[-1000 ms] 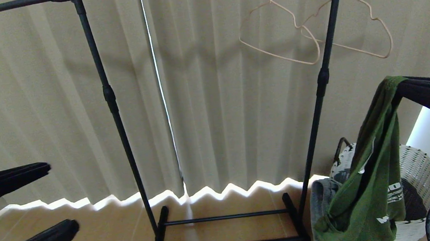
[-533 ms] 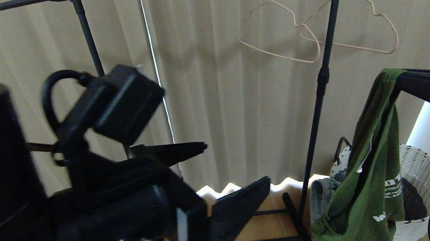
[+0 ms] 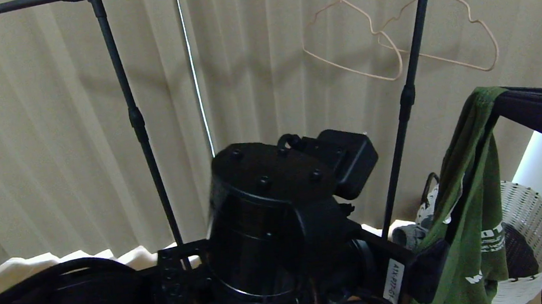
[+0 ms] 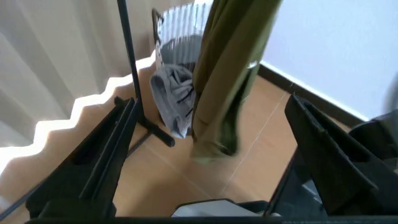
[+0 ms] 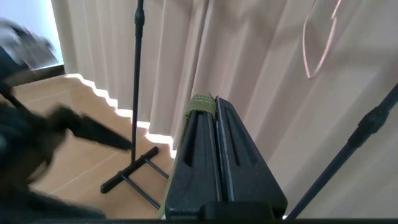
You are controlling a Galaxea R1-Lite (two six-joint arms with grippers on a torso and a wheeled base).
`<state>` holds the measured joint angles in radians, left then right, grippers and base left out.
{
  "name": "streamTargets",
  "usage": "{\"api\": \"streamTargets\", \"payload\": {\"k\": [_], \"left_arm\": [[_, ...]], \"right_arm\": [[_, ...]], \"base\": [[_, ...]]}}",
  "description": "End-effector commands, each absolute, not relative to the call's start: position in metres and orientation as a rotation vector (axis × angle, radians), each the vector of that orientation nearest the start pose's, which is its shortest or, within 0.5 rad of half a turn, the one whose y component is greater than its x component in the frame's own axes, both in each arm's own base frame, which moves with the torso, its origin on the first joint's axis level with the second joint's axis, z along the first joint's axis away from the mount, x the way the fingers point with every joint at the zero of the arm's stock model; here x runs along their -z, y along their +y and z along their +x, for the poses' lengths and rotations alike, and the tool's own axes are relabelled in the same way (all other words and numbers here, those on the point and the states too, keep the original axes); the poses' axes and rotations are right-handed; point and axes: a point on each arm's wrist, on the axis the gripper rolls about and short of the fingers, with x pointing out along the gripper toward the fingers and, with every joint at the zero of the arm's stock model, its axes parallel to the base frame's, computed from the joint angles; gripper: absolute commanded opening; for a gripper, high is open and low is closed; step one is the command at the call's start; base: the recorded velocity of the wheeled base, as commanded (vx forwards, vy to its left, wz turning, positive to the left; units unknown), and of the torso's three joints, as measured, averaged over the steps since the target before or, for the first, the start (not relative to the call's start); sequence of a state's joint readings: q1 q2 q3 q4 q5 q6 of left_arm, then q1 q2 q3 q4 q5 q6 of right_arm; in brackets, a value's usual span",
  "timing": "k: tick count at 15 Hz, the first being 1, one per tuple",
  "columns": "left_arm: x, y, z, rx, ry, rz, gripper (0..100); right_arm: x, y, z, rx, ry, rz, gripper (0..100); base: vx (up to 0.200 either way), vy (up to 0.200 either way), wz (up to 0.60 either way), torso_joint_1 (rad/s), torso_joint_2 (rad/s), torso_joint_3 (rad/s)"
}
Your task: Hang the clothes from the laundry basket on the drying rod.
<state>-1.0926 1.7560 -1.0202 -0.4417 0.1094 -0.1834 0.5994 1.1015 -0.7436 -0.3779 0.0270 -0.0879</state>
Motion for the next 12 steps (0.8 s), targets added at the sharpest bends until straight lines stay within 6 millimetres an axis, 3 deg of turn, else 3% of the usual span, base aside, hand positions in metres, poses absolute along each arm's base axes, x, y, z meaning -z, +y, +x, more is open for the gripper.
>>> {"api": "streamTargets", "payload": {"k": [1,6,9,12], "left_arm": [[-0.173,-0.318,0.169,0.927,0.397,0.047,100],[-0.162,-0.333,0.179,0.911,0.409,0.055,100],[-0.145,-0.326,0.199,0.786,0.436,0.088,100],[-0.137,-0.319,0.204,0.762,0.461,0.102,100]], "right_arm": [[-0.28,0.088,0.128,-0.627,-0.053,-0.077,0],[-0.281,0.087,0.125,-0.627,-0.062,-0.074,0],[-0.281,0.084,0.122,-0.627,-0.068,-0.074,0],[-0.282,0.084,0.121,-0.626,-0.07,-0.074,0]], "base": [[0.0,0.0,0.0,0.0,0.0,0.0],[0.0,0.0,0.0,0.0,0.0,0.0],[0.0,0.0,0.0,0.0,0.0,0.0],[0.0,0.0,0.0,0.0,0.0,0.0]]}}
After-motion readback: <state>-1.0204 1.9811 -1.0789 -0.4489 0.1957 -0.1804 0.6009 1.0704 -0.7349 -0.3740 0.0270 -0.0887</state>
